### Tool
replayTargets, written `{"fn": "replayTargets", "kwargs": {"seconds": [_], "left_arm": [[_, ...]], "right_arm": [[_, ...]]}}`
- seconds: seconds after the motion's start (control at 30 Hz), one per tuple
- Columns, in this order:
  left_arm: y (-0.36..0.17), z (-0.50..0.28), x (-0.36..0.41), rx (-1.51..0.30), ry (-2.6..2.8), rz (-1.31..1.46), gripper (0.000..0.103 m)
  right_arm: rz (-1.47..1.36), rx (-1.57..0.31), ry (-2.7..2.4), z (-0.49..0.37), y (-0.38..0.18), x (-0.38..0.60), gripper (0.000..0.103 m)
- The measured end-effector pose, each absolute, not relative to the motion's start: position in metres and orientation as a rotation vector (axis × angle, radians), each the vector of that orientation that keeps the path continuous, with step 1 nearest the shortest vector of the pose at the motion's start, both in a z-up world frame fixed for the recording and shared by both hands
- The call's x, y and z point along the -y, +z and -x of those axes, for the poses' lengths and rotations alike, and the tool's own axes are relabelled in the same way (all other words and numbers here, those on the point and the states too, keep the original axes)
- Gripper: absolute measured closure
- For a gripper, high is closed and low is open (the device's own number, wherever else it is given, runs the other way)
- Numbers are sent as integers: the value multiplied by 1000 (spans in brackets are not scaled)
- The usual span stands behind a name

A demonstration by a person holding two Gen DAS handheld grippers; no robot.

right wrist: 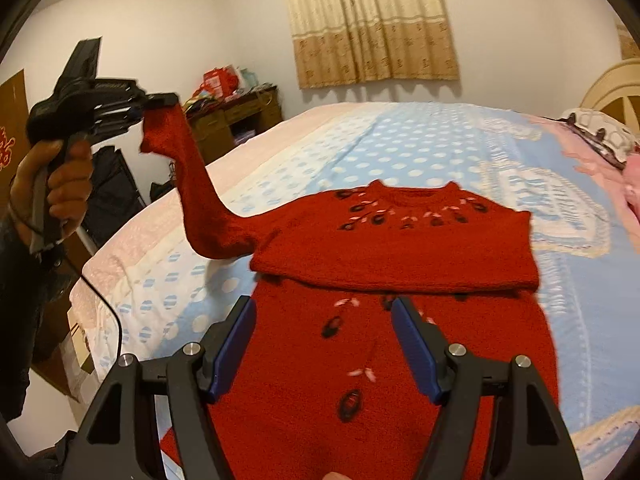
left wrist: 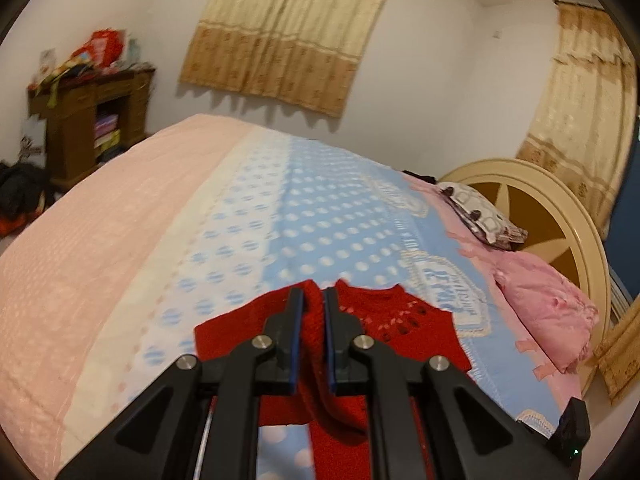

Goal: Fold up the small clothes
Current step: 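Lift the held sleeve with the left gripper and fold it across the chest, then open the left gripper and withdraw it from the folded sleeve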

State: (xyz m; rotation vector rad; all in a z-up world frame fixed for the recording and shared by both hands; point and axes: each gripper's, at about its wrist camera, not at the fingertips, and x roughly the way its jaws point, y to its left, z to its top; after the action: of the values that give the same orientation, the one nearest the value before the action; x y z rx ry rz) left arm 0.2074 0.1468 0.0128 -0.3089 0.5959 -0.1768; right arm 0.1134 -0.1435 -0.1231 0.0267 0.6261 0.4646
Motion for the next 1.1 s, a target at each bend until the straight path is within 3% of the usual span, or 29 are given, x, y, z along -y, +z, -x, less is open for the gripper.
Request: {"fn": "replayTargets", "kwargs": {"seconds": [0.4, 0.77, 0.87, 1.0, 1.1], "left_arm": [[28, -262, -14, -626, -345, 213, 93], [-45, -307, 97, -763, -366, 118, 93], [-66, -310, 120, -764, -318, 45, 83], [-81, -302, 124, -787, -312, -26, 52], [-78, -285, 104, -749, -307, -41, 42]], "right_arm": [[-102, -665, 399, -116, -147, 190, 32], [-127, -710, 389, -126, -165, 197, 32], [-121, -721, 384, -128, -170, 197, 32], [-113, -728, 369, -129, -177, 202, 32], [-120, -746, 354, -130, -184, 208, 32]]}}
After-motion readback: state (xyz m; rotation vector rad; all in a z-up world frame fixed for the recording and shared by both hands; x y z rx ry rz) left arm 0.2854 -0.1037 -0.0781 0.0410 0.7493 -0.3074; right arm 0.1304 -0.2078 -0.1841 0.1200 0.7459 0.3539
